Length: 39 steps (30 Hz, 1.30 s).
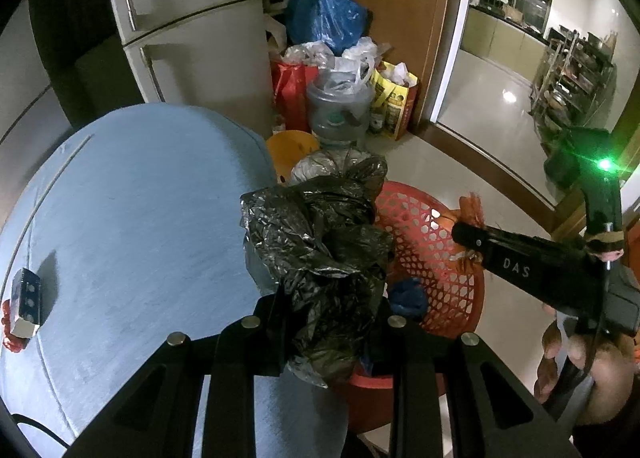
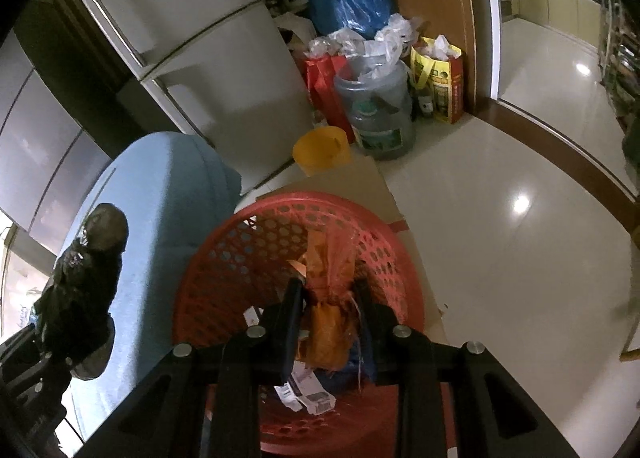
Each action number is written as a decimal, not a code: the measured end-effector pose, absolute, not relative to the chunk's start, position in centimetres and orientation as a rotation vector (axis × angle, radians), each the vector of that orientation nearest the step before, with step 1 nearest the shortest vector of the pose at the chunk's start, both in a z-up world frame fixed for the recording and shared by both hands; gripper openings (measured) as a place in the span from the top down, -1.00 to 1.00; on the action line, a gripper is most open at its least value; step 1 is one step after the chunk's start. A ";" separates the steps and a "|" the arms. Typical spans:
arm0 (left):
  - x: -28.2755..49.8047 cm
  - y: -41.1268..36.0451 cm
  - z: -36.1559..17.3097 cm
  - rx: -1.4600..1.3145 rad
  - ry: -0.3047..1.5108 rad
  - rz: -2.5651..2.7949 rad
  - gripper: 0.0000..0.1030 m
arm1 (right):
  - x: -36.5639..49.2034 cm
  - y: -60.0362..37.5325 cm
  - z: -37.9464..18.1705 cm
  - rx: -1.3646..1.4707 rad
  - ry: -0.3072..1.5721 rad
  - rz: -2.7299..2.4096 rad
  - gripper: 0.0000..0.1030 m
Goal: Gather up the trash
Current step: 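Drop the orange bag into the basket with the right tool while the left drops the black bag, then move the left tool to the table and grasp the blue-and-white paper box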
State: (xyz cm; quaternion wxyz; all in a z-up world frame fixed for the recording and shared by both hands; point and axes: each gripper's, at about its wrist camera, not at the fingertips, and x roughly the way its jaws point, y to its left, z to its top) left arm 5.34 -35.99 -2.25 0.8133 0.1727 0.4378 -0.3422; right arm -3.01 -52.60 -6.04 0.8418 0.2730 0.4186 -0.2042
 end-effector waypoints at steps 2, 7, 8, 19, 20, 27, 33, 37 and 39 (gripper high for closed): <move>5.4 -36.1 -2.4 0.370 0.939 -0.733 0.46 | -3.1 -52.7 -6.1 0.576 0.888 -0.433 0.39; 5.2 -36.3 -2.6 0.378 0.942 -0.744 0.46 | -3.4 -52.8 -5.9 0.568 0.884 -0.451 -0.46; 5.2 -36.4 -2.6 0.378 0.943 -0.744 0.47 | -3.5 -52.9 -5.8 0.566 0.882 -0.454 -0.46; 5.4 -37.5 -3.0 0.397 0.964 -0.767 0.46 | -5.1 -53.5 -4.6 0.581 0.839 -0.510 -0.46; 5.4 -37.8 -3.1 0.403 0.967 -0.775 0.46 | -5.3 -53.5 -4.5 0.583 0.834 -0.516 -0.46; 5.7 -39.2 -3.8 0.413 1.009 -0.779 0.13 | -6.6 -53.8 -3.7 0.602 0.809 -0.547 -0.46; 5.7 -37.0 -2.1 0.388 0.959 -0.744 -0.34 | -6.4 -52.6 -3.2 0.594 0.806 -0.530 -0.46; 6.9 -33.6 -1.5 0.337 0.960 -0.679 -0.34 | -5.4 -51.0 -3.1 0.575 0.812 -0.486 -0.46; 7.5 -31.4 -1.4 0.308 0.962 -0.636 -0.34 | -4.6 -49.9 -3.1 0.558 0.822 -0.459 -0.46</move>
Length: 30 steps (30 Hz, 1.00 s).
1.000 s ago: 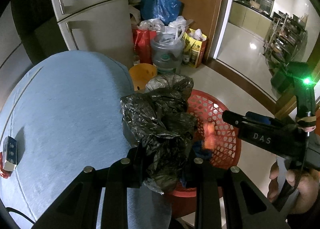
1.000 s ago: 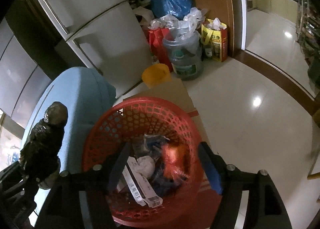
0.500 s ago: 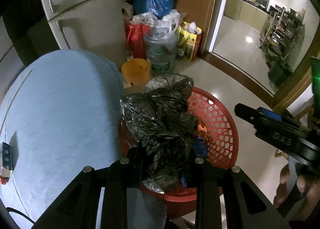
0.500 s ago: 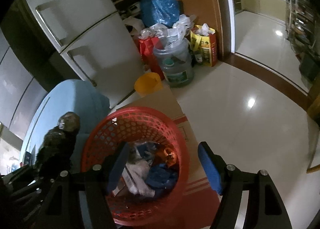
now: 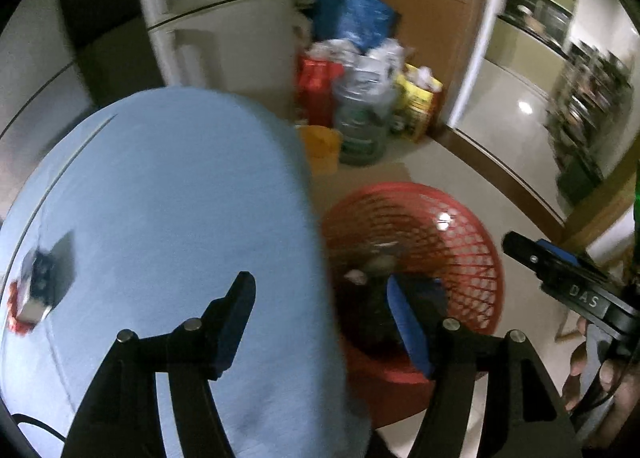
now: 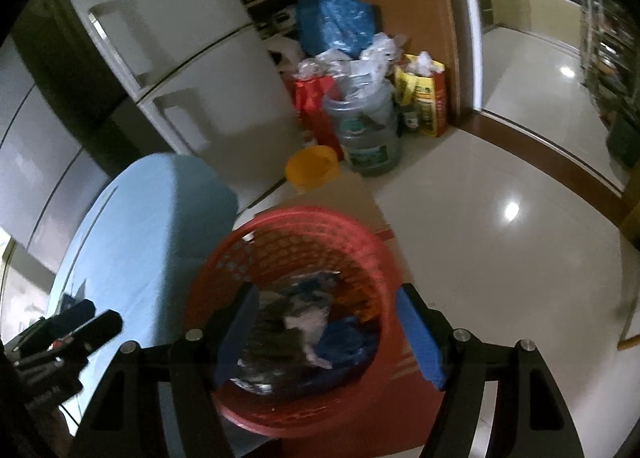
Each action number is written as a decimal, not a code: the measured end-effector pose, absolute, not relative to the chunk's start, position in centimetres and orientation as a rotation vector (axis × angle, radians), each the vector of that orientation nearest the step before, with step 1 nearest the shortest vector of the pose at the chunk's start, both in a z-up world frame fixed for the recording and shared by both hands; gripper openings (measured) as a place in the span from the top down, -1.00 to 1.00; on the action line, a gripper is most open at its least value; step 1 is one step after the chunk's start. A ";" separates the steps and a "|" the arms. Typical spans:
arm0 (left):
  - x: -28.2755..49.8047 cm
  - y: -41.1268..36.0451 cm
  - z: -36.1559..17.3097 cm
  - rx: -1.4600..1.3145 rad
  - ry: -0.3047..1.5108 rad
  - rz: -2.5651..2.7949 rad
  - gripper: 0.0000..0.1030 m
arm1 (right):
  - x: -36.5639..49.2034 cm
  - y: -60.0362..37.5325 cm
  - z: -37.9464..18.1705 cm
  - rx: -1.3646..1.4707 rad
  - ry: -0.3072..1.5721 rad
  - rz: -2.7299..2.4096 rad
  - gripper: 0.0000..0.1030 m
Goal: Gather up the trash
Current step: 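Move the left tool to the table and grasp the blue-and-white paper box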
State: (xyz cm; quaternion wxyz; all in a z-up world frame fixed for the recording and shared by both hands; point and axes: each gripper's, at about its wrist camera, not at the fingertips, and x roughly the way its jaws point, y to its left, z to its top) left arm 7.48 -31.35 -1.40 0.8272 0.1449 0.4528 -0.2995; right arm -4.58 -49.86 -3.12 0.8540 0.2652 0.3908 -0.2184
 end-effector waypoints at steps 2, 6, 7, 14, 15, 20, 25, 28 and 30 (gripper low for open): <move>8.3 -28.6 -1.3 0.275 0.959 -0.576 -0.34 | -3.9 -48.7 -3.1 0.540 0.830 -0.435 -0.46; 9.9 -22.9 -1.4 0.212 0.952 -0.450 -0.35 | -2.3 -46.0 -2.8 0.508 0.839 -0.380 -0.45; 10.1 -21.8 -1.4 0.200 0.952 -0.424 -0.36 | -1.8 -45.3 -2.7 0.498 0.841 -0.365 -0.46; 12.5 -11.7 -2.2 0.100 0.937 -0.228 -0.38 | 0.6 -39.7 -2.0 0.415 0.865 -0.263 -0.45; 12.9 -10.7 -2.4 0.091 0.936 -0.208 -0.39 | 0.8 -39.2 -2.0 0.406 0.868 -0.254 -0.45; 15.7 -6.1 -3.6 0.050 0.904 -0.118 -0.40 | 1.8 -35.9 -1.9 0.350 0.891 -0.211 -0.45; 19.4 -4.2 -4.8 0.054 0.891 -0.095 -0.43 | 3.1 -32.9 -1.7 0.300 0.913 -0.180 -0.45; 21.8 -4.1 -5.3 0.076 0.895 -0.082 -0.43 | 3.8 -31.5 -1.6 0.275 0.928 -0.165 -0.45; 23.0 -4.0 -5.7 0.072 0.909 -0.076 -0.43 | 4.2 -30.8 -1.7 0.260 0.938 -0.157 -0.45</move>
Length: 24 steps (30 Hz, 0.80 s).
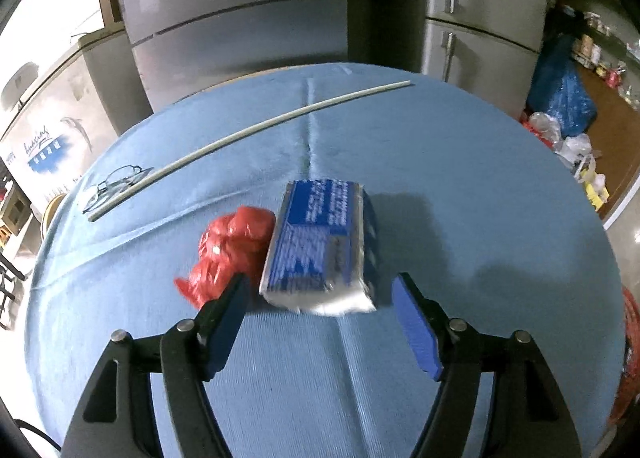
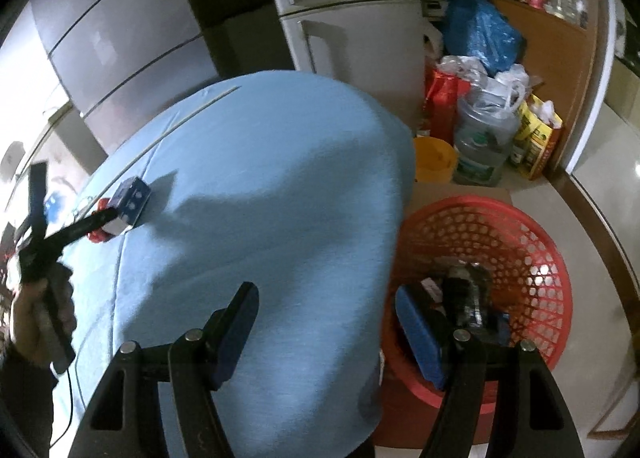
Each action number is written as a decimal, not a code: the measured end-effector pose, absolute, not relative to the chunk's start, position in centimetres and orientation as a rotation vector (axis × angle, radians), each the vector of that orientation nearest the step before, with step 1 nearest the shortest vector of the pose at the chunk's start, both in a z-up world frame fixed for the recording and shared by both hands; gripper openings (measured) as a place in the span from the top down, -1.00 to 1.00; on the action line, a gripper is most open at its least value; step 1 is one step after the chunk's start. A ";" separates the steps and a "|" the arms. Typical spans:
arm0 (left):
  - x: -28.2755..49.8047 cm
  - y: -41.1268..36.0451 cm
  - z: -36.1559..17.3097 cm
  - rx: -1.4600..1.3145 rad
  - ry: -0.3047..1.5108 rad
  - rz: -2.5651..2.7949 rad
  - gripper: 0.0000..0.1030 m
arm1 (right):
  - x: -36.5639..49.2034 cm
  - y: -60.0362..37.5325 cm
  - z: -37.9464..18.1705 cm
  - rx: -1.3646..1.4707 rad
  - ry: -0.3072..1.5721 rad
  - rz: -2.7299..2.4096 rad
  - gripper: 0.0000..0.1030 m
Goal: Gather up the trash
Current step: 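Move the left tool to the table and grasp the blue-and-white paper box, then grasp the red plastic bag with the right tool while the left holds the blue box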
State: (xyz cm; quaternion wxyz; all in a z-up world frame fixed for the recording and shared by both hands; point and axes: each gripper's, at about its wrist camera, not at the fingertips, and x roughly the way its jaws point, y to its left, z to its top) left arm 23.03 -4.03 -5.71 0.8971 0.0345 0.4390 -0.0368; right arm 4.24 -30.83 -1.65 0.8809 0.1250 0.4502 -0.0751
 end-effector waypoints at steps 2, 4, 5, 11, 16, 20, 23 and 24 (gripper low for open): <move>24.1 -4.0 -6.2 0.055 0.929 -0.086 -0.43 | 4.7 -30.1 -1.7 0.242 0.947 -0.146 -0.45; 24.9 -4.2 -6.9 0.051 0.956 -0.108 -0.44 | 5.2 -29.3 -1.8 0.225 0.958 -0.134 -0.45; 25.4 -4.5 -7.4 0.061 0.978 -0.116 -0.44 | 5.3 -29.0 -1.9 0.221 0.962 -0.130 -0.45; 24.7 -4.5 -8.3 0.045 0.996 -0.162 -0.11 | 6.3 -27.8 -2.3 0.202 0.978 -0.112 -0.45; 20.5 -2.3 -6.4 -0.001 0.926 -0.162 -0.10 | 8.1 -26.8 -3.3 0.211 1.002 -0.083 -0.45; 17.2 1.3 -5.4 -0.048 0.891 -0.089 -0.10 | 10.7 -24.1 -4.0 0.199 1.014 -0.015 -0.45; 15.8 4.6 -5.4 -0.064 0.872 0.005 -0.10 | 13.5 -21.0 -4.2 0.193 1.010 0.054 -0.45; 15.5 5.7 -5.5 -0.068 0.869 0.043 -0.10 | 14.5 -19.8 -4.2 0.194 1.003 0.082 -0.45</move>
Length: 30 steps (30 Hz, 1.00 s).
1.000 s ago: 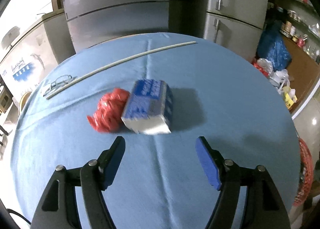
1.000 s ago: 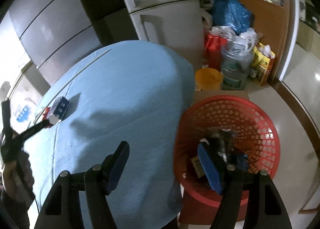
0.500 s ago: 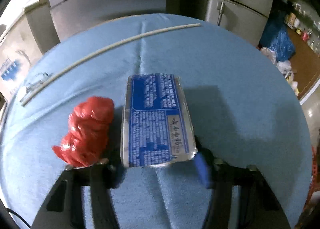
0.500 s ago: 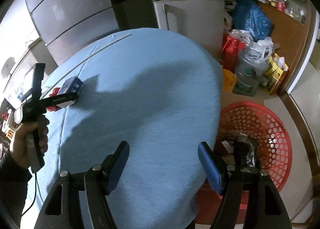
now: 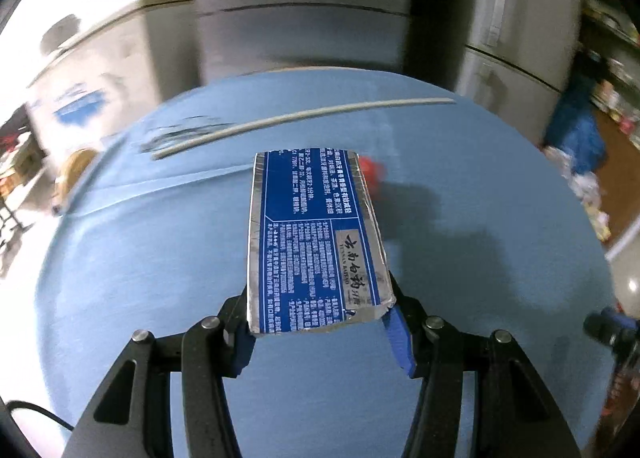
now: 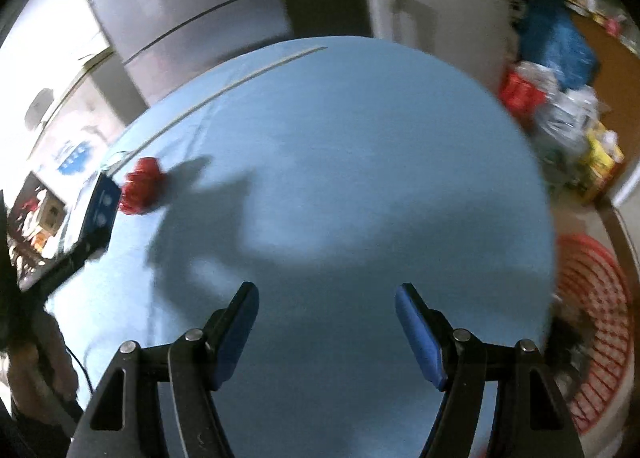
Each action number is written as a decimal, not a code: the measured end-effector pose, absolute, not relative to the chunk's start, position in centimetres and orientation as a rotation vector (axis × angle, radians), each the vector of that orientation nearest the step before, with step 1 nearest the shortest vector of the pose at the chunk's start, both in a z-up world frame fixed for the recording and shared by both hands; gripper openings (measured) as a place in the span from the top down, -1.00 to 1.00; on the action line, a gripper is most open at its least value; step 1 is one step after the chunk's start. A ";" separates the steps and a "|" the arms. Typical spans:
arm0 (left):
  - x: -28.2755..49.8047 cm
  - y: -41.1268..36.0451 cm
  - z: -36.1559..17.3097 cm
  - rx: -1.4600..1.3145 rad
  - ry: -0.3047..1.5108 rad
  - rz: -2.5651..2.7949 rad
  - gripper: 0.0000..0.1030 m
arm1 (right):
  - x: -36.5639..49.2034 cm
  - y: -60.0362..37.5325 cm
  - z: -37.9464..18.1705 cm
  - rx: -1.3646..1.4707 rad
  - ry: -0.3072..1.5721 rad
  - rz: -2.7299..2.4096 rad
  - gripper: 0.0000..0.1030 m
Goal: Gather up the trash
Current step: 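Grasp the red plastic bag with the right tool while the left holds the blue box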
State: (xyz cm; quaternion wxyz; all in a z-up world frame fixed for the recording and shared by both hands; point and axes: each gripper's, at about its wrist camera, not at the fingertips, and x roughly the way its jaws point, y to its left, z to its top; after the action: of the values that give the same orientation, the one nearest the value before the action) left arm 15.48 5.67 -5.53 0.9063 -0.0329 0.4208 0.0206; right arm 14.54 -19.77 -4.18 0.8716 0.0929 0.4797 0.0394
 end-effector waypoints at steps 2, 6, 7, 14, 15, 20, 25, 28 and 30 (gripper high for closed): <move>15.4 7.7 -5.9 -0.097 0.878 0.093 -0.10 | 16.4 -17.6 -4.3 0.190 0.993 0.126 -0.45; 14.6 10.6 -6.8 -0.138 0.900 0.172 -0.10 | 21.1 -11.9 -5.0 0.178 0.988 0.231 -0.45; 14.4 11.0 -7.0 -0.143 0.902 0.182 -0.10 | 22.1 -10.8 -5.2 0.177 0.984 0.244 -0.45; 14.1 11.9 -7.4 -0.167 0.908 0.221 -0.10 | 28.6 -4.3 -6.8 0.238 1.025 0.259 -0.46; 14.1 12.0 -7.5 -0.170 0.909 0.225 -0.10 | 29.1 -3.5 -6.8 0.236 1.023 0.262 -0.46; 14.3 12.5 -7.8 -0.186 0.918 0.240 -0.11 | 30.2 -0.5 -7.3 0.194 1.042 0.297 -0.45; 13.8 12.9 -7.6 -0.194 0.912 0.248 -0.11 | 29.7 -0.3 -6.2 0.213 1.000 0.298 -0.45; 13.7 13.1 -7.9 -0.203 0.918 0.252 -0.11 | 30.4 0.3 -5.2 0.233 0.986 0.307 -0.45; 13.8 13.1 -8.1 -0.203 0.926 0.252 -0.11 | 31.4 1.7 -5.4 0.213 1.008 0.316 -0.45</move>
State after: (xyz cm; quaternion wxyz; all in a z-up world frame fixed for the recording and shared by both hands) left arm 13.78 13.08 -8.12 0.8820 -0.0973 0.4448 0.1211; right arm 31.38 1.72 -5.41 0.8584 0.1013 0.4799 0.1503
